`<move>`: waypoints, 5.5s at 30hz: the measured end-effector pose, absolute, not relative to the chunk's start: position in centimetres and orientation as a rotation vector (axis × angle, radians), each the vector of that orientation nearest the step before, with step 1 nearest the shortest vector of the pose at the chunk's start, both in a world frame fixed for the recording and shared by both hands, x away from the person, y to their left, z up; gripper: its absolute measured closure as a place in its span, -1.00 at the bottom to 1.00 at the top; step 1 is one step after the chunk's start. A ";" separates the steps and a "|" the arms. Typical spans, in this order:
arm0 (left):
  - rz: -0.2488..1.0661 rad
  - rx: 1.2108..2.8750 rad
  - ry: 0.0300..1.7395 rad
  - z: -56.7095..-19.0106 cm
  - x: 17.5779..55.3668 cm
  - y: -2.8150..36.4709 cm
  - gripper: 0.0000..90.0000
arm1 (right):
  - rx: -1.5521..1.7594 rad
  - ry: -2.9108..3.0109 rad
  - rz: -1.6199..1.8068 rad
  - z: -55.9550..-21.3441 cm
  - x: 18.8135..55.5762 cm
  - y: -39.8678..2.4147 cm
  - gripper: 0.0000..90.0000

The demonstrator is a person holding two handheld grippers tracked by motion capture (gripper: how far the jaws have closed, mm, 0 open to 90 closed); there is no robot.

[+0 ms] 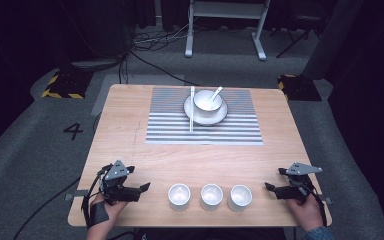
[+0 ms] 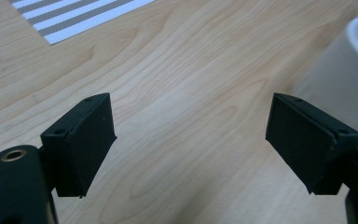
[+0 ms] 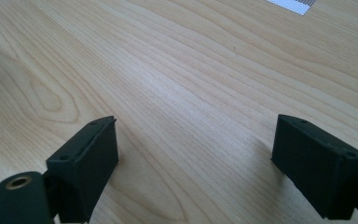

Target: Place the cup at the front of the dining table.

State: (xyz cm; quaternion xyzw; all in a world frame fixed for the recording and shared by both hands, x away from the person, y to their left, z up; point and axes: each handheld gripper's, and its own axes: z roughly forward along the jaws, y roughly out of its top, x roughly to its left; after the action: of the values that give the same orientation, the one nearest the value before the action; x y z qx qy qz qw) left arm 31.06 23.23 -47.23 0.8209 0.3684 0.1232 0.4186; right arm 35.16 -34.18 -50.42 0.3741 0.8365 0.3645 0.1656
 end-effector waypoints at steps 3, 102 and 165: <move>0.284 2.040 0.896 -46.6 29.9 22.9 -0.65 | 1.065 2.383 1.038 -50.4 35.2 -34.2 -0.68; 0.185 2.194 0.660 -49.0 28.3 11.8 -0.40 | 1.085 2.366 1.029 -50.4 35.1 -34.1 -0.68; 0.336 2.110 0.842 -39.1 38.6 16.5 -0.40 | 1.101 2.354 1.023 -50.4 35.1 -34.0 -0.68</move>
State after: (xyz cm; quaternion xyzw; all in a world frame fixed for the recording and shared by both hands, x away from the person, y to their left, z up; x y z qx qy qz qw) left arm 38.62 16.48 -39.12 0.8381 0.3344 0.1333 0.4099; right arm 35.10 -33.98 -50.41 0.3881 0.8301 0.3608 0.1734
